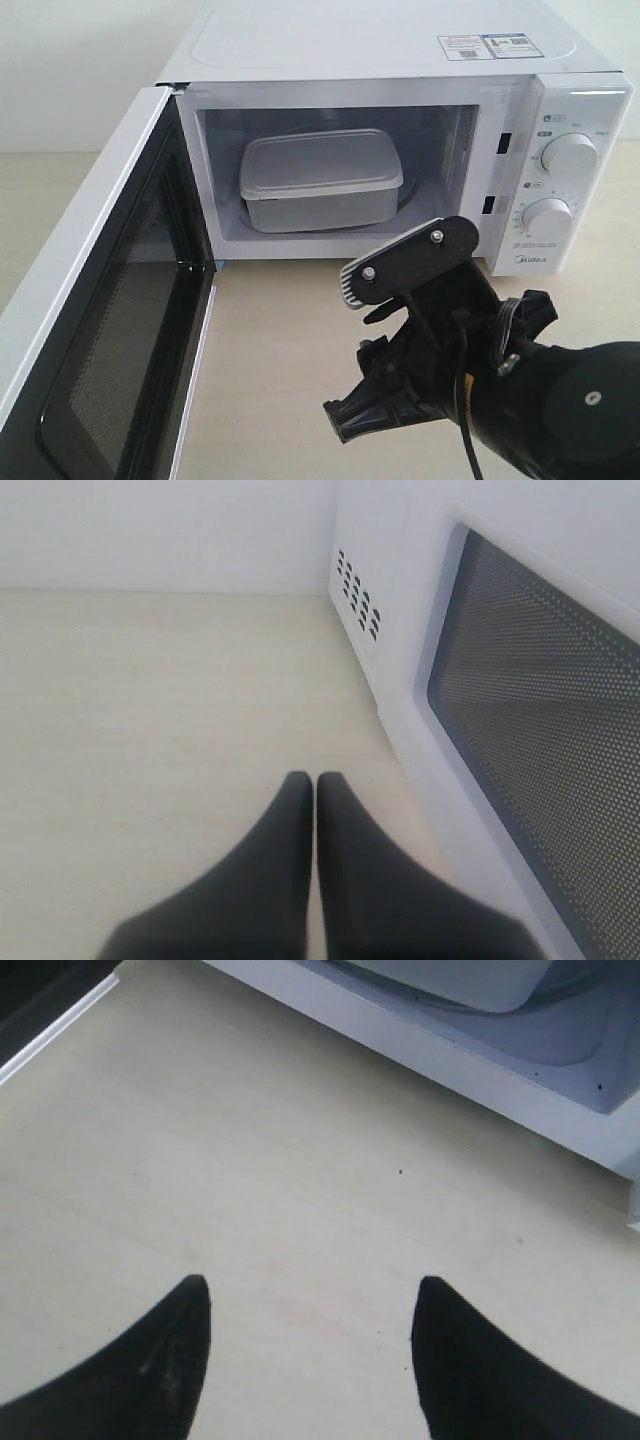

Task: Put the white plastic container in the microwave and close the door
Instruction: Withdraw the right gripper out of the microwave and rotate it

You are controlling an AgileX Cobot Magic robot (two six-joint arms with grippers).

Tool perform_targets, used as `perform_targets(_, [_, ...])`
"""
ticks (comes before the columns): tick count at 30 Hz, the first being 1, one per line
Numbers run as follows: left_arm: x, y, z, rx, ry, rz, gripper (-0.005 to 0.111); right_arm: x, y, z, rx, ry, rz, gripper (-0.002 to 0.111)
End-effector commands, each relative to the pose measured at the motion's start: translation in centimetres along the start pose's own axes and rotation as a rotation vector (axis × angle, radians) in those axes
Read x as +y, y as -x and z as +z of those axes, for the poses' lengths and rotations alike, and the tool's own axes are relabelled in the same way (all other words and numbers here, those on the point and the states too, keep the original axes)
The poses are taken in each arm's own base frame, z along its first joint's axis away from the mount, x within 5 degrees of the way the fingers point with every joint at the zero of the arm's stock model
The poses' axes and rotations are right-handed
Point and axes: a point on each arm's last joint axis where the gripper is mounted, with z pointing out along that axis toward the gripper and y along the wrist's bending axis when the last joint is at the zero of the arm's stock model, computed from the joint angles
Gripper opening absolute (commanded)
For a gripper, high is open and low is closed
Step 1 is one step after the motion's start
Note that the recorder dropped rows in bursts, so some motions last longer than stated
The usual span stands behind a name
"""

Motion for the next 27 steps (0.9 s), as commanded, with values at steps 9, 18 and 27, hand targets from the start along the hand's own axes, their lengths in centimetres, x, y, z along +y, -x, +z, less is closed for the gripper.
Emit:
perform_targets(9, [0.0, 0.0, 0.0, -0.014, -0.008, 0.005, 0.004, -0.4, 0.3, 0.1, -0.007, 0.015, 0.187, 0.0])
perform_targets(18, [0.0, 0.0, 0.0, -0.014, -0.008, 0.005, 0.004, 0.7, 0.3, 0.1, 0.014, 0.154, 0.163, 0.0])
perform_targets(27, [0.0, 0.0, 0.0, -0.014, -0.008, 0.005, 0.004, -0.7, 2.1, 1.1, 0.089, 0.225, 0.23, 0.0])
